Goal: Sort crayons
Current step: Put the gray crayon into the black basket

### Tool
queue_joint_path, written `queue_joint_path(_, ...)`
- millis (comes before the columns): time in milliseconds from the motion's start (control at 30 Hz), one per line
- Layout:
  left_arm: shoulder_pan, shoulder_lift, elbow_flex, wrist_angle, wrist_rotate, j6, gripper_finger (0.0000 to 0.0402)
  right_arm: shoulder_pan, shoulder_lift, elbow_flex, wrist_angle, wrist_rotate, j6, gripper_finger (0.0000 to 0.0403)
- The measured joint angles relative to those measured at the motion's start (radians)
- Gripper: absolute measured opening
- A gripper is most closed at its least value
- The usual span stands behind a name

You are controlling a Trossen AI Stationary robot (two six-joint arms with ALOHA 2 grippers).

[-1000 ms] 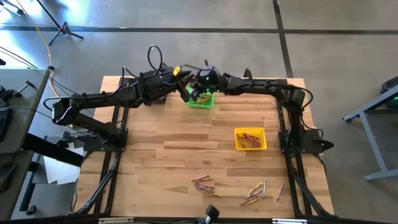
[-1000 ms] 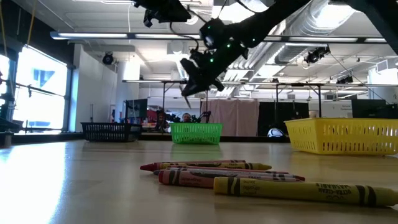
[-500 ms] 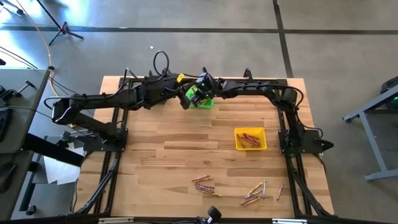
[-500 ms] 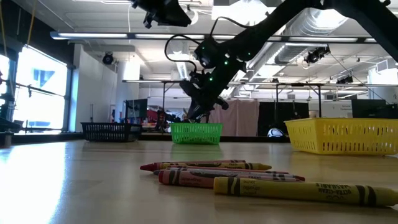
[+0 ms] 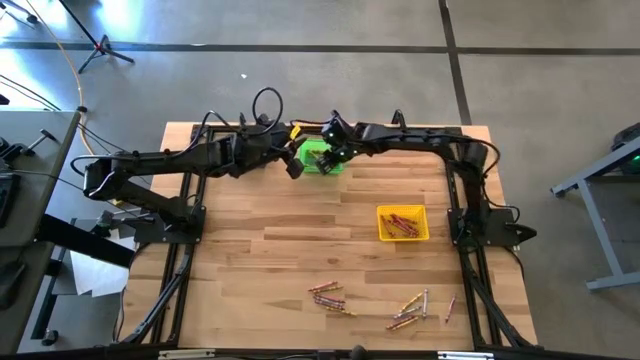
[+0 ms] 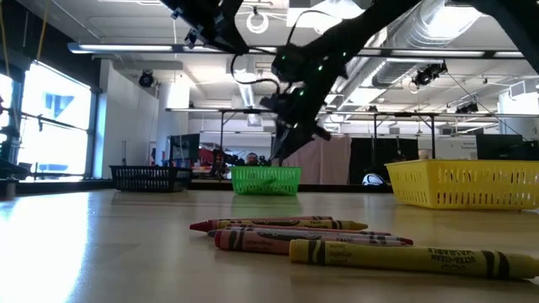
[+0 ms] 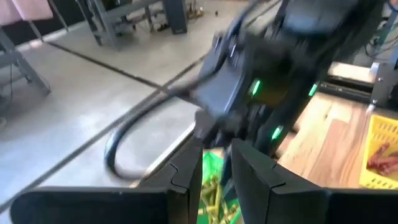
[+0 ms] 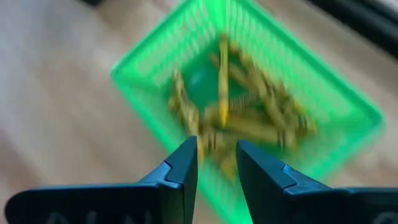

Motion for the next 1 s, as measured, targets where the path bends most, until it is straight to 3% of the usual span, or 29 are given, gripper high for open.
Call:
queue_joint_path(167,0.000,0.000,0.000,-0.031,0.000,-0.009,0.0072,0.019,-0.131,0.000,-0.278,-0.076,-0.002,0.0098)
queue_joint_path(400,-0.008,-0.005,0.000,-0.124,0.001,-0.027,0.0072,0.163,-0.330,0.000,-0.798,-0.054,0.052,0.0099)
queue_joint_path(533,-0.022,-0.006,0.000,-0.218,0.001,-0.066,0.0072,0.303,-0.417,0.000,-0.964,-0.001,0.290,0.0099)
queue_joint_path(667,-0.038,-0.006,0.000,-0.296,0.001,-0.071,0.0072,0.473,-0.468,0.000,-0.983,0.036,0.574,0.0099)
queue_joint_path(867,-0.047,-0.006,0.000,-0.331,0.002,-0.088,0.0072,0.705,-0.461,0.000,-0.996,0.135,0.917,0.0099)
queue_joint_path(1000,-0.047,-0.006,0.000,-0.331,0.002,-0.088,0.0072,0.844,-0.426,0.000,-1.063,0.141,1.172,0.0099)
